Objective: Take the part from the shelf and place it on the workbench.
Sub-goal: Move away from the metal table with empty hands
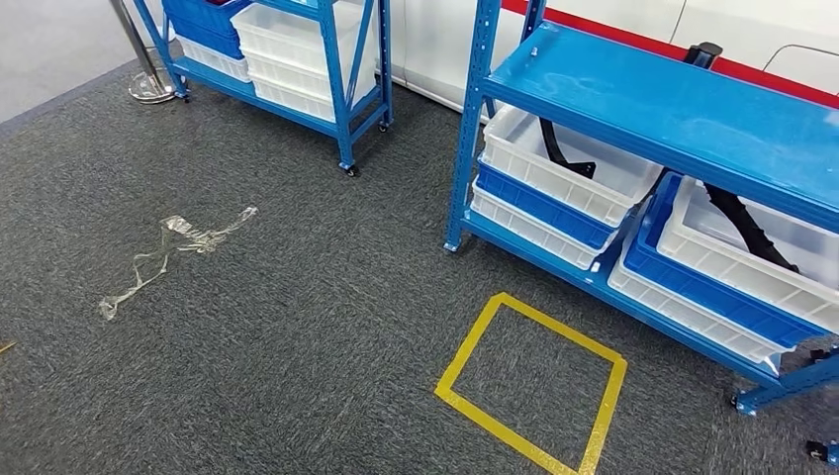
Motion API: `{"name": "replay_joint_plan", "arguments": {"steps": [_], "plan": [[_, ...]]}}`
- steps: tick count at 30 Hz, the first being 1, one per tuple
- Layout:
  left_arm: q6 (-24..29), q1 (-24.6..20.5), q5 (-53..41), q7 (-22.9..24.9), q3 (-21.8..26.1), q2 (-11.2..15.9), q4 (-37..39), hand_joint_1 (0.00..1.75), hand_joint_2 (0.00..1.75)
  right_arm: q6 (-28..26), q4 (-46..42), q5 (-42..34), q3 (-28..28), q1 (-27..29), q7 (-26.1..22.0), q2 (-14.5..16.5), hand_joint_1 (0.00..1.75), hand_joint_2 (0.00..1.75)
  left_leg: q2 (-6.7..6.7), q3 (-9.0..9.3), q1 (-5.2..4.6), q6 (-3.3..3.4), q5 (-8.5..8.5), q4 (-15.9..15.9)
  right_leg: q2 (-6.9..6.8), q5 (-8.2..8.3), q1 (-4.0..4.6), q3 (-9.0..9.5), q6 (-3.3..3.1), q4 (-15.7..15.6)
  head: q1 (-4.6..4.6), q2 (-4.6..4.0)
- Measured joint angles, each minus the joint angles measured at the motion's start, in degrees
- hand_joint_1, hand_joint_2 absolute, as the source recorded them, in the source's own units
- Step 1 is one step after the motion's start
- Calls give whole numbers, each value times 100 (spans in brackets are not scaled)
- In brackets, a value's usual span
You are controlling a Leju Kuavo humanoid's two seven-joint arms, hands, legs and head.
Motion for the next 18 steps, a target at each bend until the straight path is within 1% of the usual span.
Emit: {"name": "replay_joint_plan", "arguments": {"steps": [1,2,3,4,5,6,7,8,9,10,11,12,13,14,15,16,17,18], "plan": [[0,5,1,0,1,0,0,0,0,0,0,0,-1,-9,0,1,0,0,74,-5,-8,9,-3,1,-49,-154,-2,-190,-11,382,13,0],[0,8,1,0,1,0,0,0,0,0,0,0,-1,-8,0,1,0,0,143,-9,-13,11,-8,1,-71,-257,-4,-340,-4,691,16,0],[0,9,1,0,2,0,0,0,0,0,1,0,-1,0,0,0,0,0,212,-10,-16,11,-14,2,-87,-286,-10,-406,24,834,16,0],[0,8,1,0,2,-2,0,0,0,0,1,0,-2,11,0,-2,0,0,277,-6,-15,4,-22,3,-112,-230,-17,-356,70,752,19,0],[0,7,1,0,2,-4,0,0,0,0,1,0,-3,18,0,-5,0,0,342,8,-13,-11,-34,4,-171,-92,-26,-166,124,406,20,0],[0,5,1,0,2,-5,0,0,0,0,1,0,-3,19,0,-6,0,0,400,28,-20,-35,-51,5,-313,63,-32,79,158,-52,25,0],[0,6,1,0,1,-7,0,0,0,0,0,0,-4,12,0,-5,0,0,455,51,-36,-71,-76,8,-455,196,-21,299,169,-443,28,0],[0,6,1,0,1,-7,-1,0,0,0,0,0,-4,2,0,-3,0,0,507,78,-55,-109,-102,9,-557,283,-7,447,149,-706,20,0],[0,2,2,1,1,-4,-1,0,0,0,0,0,-4,-5,-1,1,0,0,555,106,-71,-143,-123,6,-609,312,12,496,109,-792,13,0],[0,-4,2,1,1,-5,-2,0,0,0,0,0,-4,-7,-1,1,0,0,610,135,-76,-176,-141,-7,-556,318,32,488,70,-787,3,0],[0,-14,2,1,1,-7,-2,0,0,0,0,0,-4,-6,-1,-1,0,0,649,163,-66,-209,-158,-15,-476,325,8,486,23,-796,-8,0],[0,-25,2,1,1,-9,-2,0,0,-1,0,1,-4,-2,-1,-2,0,0,600,175,-49,-241,-203,17,-409,331,-15,494,-18,-809,-14,0],[0,-32,2,0,0,-11,-2,0,0,-3,0,1,-6,-1,-1,-5,0,0,487,141,-31,-267,-301,137,-340,338,-43,505,-70,-823,-29,0],[0,-31,2,1,0,-13,-2,0,0,-4,0,3,-8,-7,-1,-4,0,0,315,-4,-17,-289,-497,470,-258,346,-71,526,-116,-834,-47,0],[0,-24,2,1,0,-13,-1,0,0,-6,0,5,-9,-12,0,-1,0,0,143,-181,-10,-298,-701,854,-186,346,-65,531,-147,-833,-63,0],[0,-13,2,1,0,-11,-1,0,0,-7,0,11,-10,-17,1,3,0,0,42,-391,-7,-302,-882,1263,-108,344,-58,532,-169,-832,-72,0],[1,-1,3,2,1,-9,0,0,0,-7,0,19,-10,-18,3,8,0,0,-8,-569,-8,-304,-975,1576,-20,342,-50,537,-171,-831,-74,0],[1,5,5,1,1,-5,-1,0,0,-7,0,26,-10,-13,7,9,0,0,-18,-624,-7,-301,-911,1619,52,341,-46,544,-170,-829,-74,0]]}}
